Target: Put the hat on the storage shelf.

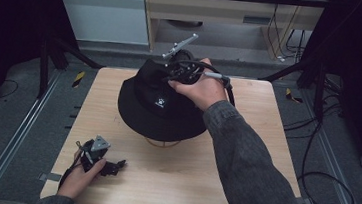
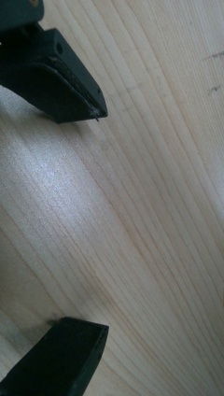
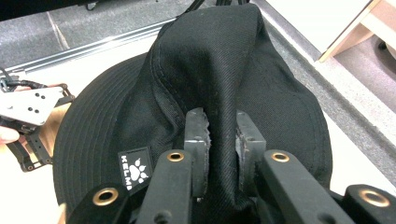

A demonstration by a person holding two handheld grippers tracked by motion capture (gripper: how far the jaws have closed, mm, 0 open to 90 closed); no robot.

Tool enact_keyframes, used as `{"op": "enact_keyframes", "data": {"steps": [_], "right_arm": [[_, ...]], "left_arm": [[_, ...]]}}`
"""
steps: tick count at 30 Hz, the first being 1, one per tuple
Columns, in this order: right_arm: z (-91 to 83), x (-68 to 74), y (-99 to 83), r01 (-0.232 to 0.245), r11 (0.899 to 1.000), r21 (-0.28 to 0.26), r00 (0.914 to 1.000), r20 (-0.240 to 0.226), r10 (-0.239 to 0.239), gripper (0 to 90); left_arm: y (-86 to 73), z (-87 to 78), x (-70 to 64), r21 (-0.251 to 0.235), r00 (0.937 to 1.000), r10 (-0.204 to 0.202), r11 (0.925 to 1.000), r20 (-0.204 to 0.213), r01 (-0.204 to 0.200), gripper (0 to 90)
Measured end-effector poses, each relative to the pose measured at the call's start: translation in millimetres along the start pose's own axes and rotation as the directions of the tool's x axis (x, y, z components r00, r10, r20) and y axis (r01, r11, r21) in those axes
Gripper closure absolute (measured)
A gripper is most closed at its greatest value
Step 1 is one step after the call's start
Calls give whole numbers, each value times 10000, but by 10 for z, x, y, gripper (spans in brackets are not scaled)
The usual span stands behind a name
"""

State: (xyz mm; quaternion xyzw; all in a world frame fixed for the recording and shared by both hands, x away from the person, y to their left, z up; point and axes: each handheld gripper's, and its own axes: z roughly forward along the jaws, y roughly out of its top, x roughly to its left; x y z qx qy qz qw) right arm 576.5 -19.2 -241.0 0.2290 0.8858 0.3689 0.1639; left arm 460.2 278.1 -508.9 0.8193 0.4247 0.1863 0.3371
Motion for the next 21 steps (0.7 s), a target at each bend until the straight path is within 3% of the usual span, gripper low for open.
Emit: {"op": "enact_keyframes", "data": {"steps": [9,14,21], "right_arm": [[0,8,-8,-18,10000,35,9999,133,18,691],[-20,-8,-20,-152,9999,-12,9995,287,152,580],[-38,-17,-41,-292,9996,-32,9989,380,293,523]], "left_arm": [[0,0,0,1,10000,-1,10000,1,1,0],[0,0,0,4,10000,1,10000,3,-1,0],[0,0,0,0,10000,-2,10000,1,2,0]]}}
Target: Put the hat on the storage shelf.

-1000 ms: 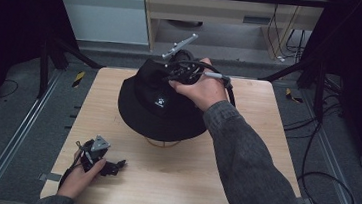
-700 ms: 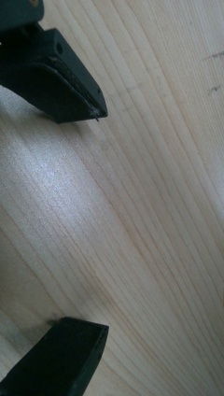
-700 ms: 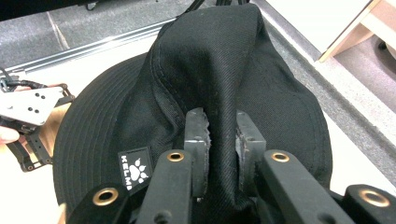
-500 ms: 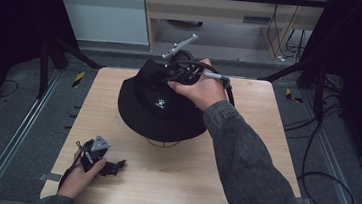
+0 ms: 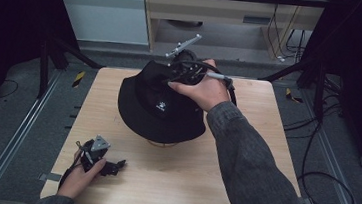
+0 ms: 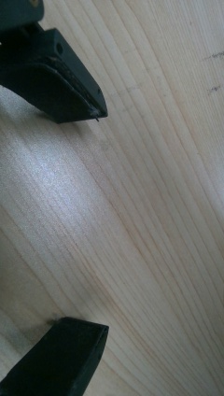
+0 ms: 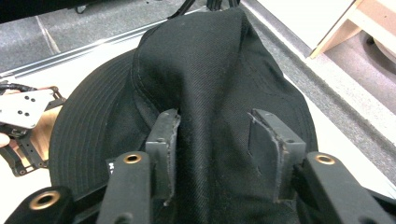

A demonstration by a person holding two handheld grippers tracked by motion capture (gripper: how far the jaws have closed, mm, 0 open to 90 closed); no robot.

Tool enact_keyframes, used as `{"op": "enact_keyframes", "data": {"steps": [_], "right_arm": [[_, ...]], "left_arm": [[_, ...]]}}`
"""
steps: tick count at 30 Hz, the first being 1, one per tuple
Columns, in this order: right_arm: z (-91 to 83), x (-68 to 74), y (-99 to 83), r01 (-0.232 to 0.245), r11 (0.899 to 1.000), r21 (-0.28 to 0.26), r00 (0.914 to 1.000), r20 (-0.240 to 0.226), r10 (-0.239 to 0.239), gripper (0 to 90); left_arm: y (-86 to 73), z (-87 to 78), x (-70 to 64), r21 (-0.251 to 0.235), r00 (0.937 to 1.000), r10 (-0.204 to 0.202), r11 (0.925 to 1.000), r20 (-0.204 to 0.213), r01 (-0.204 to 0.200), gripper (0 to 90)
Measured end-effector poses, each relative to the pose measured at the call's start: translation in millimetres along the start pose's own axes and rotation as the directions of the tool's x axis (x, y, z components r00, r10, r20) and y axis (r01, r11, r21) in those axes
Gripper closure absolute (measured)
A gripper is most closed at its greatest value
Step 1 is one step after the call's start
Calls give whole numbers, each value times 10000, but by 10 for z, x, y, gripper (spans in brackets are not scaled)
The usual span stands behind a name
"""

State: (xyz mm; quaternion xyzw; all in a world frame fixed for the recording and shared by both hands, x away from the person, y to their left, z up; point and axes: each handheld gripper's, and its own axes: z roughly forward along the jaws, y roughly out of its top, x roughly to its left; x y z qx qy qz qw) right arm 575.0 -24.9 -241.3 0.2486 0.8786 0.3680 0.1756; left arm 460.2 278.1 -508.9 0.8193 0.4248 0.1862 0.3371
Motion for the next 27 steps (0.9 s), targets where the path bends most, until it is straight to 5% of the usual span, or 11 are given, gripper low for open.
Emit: {"op": "enact_keyframes", "data": {"steps": [27], "right_arm": [[-38,49,-23,-166,9998,111,9981,589,159,195]], "left_arm": [[0,0,0,2,10000,-1,10000,1,1,0]]}}
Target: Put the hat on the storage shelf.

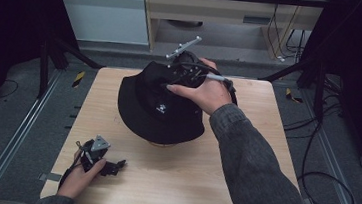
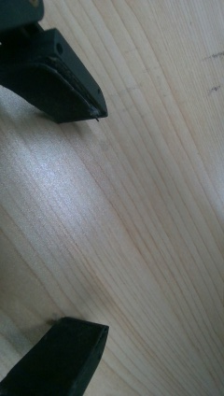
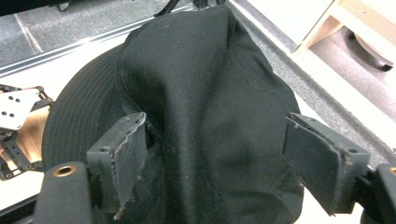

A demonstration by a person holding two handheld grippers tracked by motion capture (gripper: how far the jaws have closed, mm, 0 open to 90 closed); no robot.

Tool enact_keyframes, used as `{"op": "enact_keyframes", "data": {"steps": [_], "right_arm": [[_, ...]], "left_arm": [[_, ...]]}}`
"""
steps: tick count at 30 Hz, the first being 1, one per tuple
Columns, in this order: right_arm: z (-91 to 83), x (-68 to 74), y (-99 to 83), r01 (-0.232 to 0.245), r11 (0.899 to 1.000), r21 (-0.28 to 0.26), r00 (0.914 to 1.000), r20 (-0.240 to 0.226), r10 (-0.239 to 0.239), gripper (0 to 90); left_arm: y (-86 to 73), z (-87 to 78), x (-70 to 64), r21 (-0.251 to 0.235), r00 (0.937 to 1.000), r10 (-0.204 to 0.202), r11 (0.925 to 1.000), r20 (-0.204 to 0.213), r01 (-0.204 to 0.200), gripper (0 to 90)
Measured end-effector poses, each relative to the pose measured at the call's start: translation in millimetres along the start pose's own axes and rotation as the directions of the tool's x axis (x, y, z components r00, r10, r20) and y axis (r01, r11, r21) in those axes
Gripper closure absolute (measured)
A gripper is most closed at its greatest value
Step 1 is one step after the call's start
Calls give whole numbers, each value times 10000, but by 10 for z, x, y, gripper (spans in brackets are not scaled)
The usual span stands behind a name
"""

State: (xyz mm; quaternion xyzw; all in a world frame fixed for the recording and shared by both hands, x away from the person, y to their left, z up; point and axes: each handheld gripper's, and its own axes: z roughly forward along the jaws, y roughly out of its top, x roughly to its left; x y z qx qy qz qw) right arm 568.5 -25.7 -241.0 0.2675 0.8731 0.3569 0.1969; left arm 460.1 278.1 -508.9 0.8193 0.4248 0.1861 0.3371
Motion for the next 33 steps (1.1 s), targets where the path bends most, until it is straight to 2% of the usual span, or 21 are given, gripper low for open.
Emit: {"op": "enact_keyframes", "data": {"steps": [6,11,16,25,33], "right_arm": [[-27,-26,-19,-263,9996,84,9996,-60,263,125],[-78,-35,-55,-243,9997,24,9995,-177,243,81],[-165,-44,-91,-389,9991,-189,9989,-272,383,68],[-354,-49,-169,-337,9982,-495,9993,-157,329,61],[-496,-47,-269,-339,9980,-529,9994,-80,335,61]], "left_arm": [[0,0,0,1,10000,0,10000,2,0,0],[0,0,0,2,10000,-1,10000,0,1,0],[0,0,0,-1,10000,-1,10000,0,1,0],[0,0,0,2,10000,4,10000,0,-4,0],[0,0,0,2,10000,4,10000,0,-4,0]]}}
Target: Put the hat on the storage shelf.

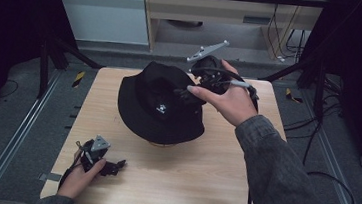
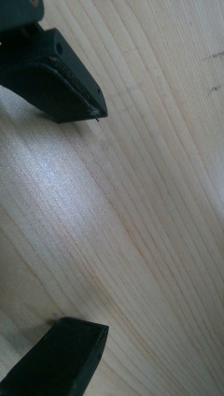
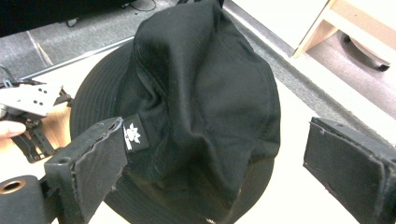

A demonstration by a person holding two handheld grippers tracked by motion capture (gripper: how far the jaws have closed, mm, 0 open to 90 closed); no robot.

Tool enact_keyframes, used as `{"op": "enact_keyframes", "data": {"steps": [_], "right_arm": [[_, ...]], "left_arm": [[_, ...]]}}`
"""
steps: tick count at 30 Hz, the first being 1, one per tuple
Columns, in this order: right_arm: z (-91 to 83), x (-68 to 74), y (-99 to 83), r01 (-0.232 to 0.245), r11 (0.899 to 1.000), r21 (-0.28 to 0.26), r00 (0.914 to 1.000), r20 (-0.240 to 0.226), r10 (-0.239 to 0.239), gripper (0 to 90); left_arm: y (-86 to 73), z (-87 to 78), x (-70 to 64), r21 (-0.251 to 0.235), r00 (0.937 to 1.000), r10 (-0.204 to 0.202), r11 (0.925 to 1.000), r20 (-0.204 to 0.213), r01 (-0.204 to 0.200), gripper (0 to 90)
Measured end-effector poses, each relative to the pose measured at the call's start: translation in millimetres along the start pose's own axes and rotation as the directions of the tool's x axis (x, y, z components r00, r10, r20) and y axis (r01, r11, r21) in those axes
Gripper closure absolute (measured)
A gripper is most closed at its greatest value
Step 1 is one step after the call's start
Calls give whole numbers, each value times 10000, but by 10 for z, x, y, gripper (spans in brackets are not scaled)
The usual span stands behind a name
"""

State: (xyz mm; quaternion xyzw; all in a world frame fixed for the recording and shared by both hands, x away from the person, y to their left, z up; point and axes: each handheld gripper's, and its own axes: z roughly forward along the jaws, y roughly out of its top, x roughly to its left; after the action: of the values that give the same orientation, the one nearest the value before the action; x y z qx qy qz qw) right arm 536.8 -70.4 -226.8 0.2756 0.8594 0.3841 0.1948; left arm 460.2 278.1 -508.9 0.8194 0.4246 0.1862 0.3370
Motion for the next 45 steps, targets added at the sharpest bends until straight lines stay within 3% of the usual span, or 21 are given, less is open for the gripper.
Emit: {"op": "enact_keyframes", "data": {"steps": [19,35,42,45], "right_arm": [[-228,-60,-294,-225,9997,-66,9992,325,227,53],[-467,-187,-919,-994,9949,-155,9915,826,1003,57],[-461,-157,-1136,-1101,9938,-134,9890,979,1108,67],[-411,-120,-1310,-1274,9918,-79,9867,1010,1276,72]], "left_arm": [[-1,2,-1,-28,10000,-10,10000,-6,10,0],[-3,-1,-2,-5,10000,-3,10000,-5,3,0],[-3,-1,-3,-7,10000,-7,10000,-5,7,0],[-3,-1,-2,-3,10000,-9,10000,4,9,0]]}}
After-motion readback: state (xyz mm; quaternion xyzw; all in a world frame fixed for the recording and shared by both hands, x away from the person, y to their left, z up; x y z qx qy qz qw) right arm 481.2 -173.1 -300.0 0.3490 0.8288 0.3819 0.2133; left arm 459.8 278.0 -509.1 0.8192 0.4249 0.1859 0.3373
